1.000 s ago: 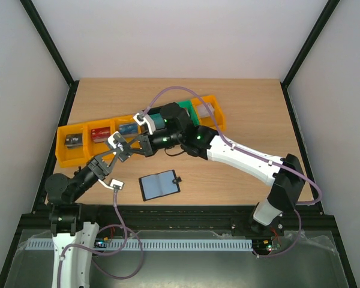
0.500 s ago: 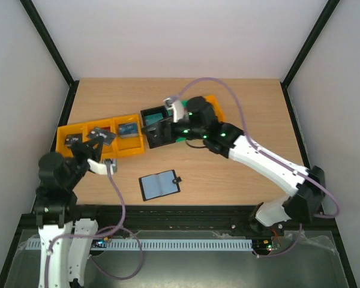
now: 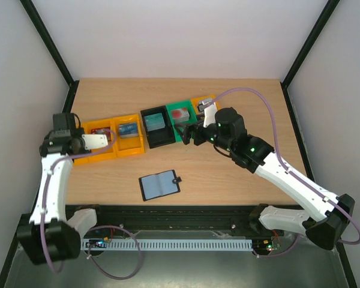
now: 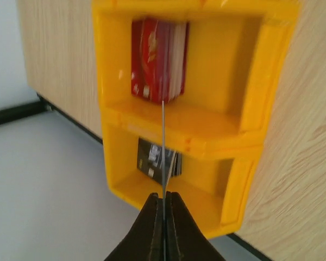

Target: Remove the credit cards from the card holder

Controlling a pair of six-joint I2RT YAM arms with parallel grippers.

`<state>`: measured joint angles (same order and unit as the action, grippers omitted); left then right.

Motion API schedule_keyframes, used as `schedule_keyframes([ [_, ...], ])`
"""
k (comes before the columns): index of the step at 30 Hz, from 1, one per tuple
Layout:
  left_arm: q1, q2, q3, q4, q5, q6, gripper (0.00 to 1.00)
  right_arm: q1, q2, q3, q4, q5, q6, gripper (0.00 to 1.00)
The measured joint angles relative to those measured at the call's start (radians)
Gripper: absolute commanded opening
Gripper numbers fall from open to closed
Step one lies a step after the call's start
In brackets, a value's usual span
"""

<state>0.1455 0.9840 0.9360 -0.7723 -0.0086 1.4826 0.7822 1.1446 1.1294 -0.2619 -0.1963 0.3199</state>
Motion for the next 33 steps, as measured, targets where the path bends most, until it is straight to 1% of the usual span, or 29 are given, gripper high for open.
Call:
schedule_keyframes([
  [3,0.085,0.132,0.07,0.016,-0.015,0.018,0.02,-0.005,-0.025,-0.03,-0.014,0.013,-0.045,0.99],
  [6,0.161,0.219,0.109,0.075,0.0,0.04,0.02,-0.012,-0.035,-0.039,-0.031,0.011,-0.091,0.99],
  [10,0.248,0.285,0.11,0.179,0.08,0.084,0.02,-0.023,-0.019,-0.018,-0.074,0.018,-0.158,0.99],
  [13,0.294,0.328,0.11,0.232,0.136,0.148,0.02,-0.028,-0.015,-0.01,-0.084,0.029,-0.192,0.99],
  [17,0.325,0.409,0.109,0.307,0.163,0.241,0.02,-0.036,-0.016,-0.01,-0.092,0.042,-0.231,0.99],
  [22,0.331,0.482,0.109,0.389,0.174,0.317,0.02,-0.04,-0.016,-0.01,-0.094,0.051,-0.267,0.99],
  [26,0.331,0.51,0.099,0.422,0.163,0.349,0.02,-0.044,-0.006,-0.008,-0.096,0.06,-0.292,0.99],
  [33,0.332,0.57,0.034,0.529,0.127,0.381,0.02,-0.052,0.039,0.015,-0.108,0.066,-0.325,0.99],
])
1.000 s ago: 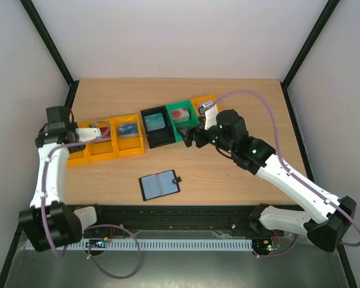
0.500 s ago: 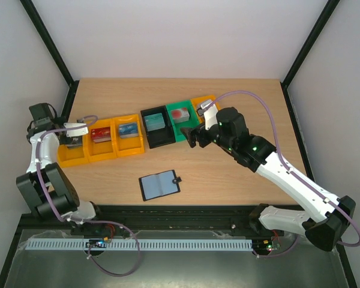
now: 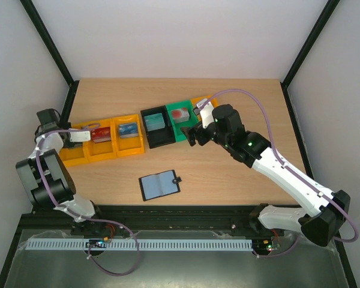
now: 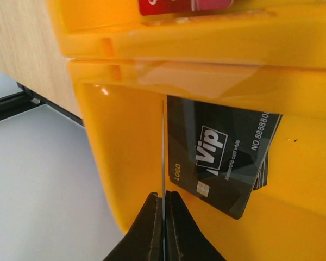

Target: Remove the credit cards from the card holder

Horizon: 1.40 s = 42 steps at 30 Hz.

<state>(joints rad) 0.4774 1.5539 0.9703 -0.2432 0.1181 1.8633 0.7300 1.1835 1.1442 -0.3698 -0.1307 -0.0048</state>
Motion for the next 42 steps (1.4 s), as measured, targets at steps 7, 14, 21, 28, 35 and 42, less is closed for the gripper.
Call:
schedule_keyframes([
  [7,0.0,0.032,-0.024,0.08,-0.004,0.04,0.02,-0.005,0.005,0.009,-0.004,0.0,-0.019,0.99],
  [14,-0.004,0.062,-0.024,0.148,0.007,0.06,0.02,-0.005,0.015,0.028,-0.017,0.0,-0.026,0.99],
  [21,-0.058,0.11,-0.021,0.19,-0.016,0.066,0.02,-0.007,0.009,0.056,-0.06,0.008,-0.026,0.99],
  [28,-0.062,0.148,0.026,0.131,-0.033,0.092,0.64,-0.009,-0.001,0.06,-0.079,0.011,-0.026,0.99],
  [35,-0.05,0.148,0.027,0.156,-0.048,0.126,0.85,-0.009,-0.001,0.071,-0.099,0.008,-0.024,0.99],
  [42,-0.046,0.137,0.089,0.074,-0.055,0.148,0.9,-0.009,-0.006,0.072,-0.109,0.003,-0.01,0.99],
])
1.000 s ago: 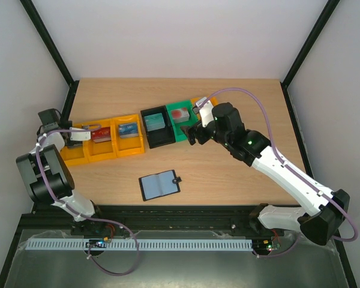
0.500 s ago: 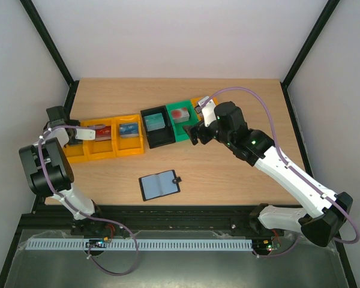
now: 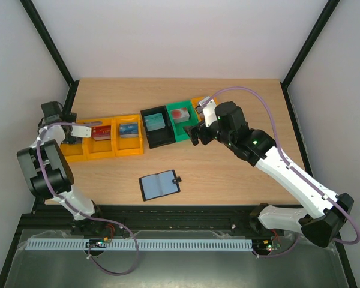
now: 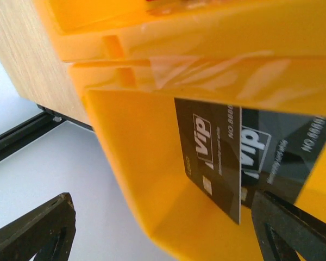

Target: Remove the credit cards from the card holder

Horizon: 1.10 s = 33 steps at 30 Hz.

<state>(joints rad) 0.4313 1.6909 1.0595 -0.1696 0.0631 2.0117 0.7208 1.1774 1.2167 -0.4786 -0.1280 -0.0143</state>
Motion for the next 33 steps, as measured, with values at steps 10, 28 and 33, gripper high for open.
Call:
schedule_keyframes([
  [10,-0.017,-0.222,0.257,-0.32,0.216,-0.475,0.99,0.0,-0.018,-0.074,0.016,-0.053,0.096,0.86],
  [28,-0.178,-0.748,-0.132,-0.267,0.27,-1.789,0.99,-0.343,-0.201,-0.345,0.286,0.161,0.253,0.99],
  [33,-0.288,-0.711,-0.44,0.088,0.0,-1.954,0.99,-0.545,-0.244,-0.545,0.544,0.238,0.255,0.99],
])
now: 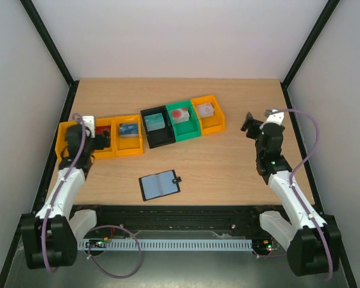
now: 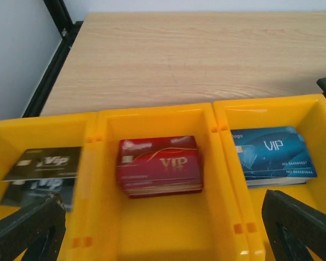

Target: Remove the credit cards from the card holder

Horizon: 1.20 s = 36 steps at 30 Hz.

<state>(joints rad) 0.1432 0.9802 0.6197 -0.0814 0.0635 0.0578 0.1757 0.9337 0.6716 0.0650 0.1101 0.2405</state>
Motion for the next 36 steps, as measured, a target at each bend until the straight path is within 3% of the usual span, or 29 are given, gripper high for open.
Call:
schedule_keyframes([
  [5,-0.157,0.066,-0.241,0.42,-0.127,-0.038,0.99,-0.212,0.016,-0.317,0.339,0.023,-0.025,0.99],
  [10,-0.172,0.171,-0.399,0.783,-0.15,-0.056,0.99,-0.254,0.075,-0.528,0.676,0.019,-0.035,0.99],
  [16,-0.173,0.36,-0.55,1.251,-0.129,-0.051,1.0,-0.254,0.286,-0.583,0.997,-0.077,-0.031,0.99],
  [20,-0.173,0.539,-0.558,1.472,-0.127,-0.048,0.99,-0.254,0.484,-0.614,1.263,-0.146,-0.031,0.99],
  [23,-0.173,0.549,-0.556,1.513,-0.119,-0.047,0.99,-0.255,0.638,-0.642,1.365,-0.182,-0.027,0.99],
  [30,-0.171,0.547,-0.471,1.502,-0.125,-0.054,1.0,-0.255,0.604,-0.504,1.332,-0.275,-0.051,0.99],
  [36,-0.166,0.547,-0.448,1.464,-0.147,-0.069,0.99,-0.255,0.605,-0.499,1.308,-0.309,-0.061,0.99],
])
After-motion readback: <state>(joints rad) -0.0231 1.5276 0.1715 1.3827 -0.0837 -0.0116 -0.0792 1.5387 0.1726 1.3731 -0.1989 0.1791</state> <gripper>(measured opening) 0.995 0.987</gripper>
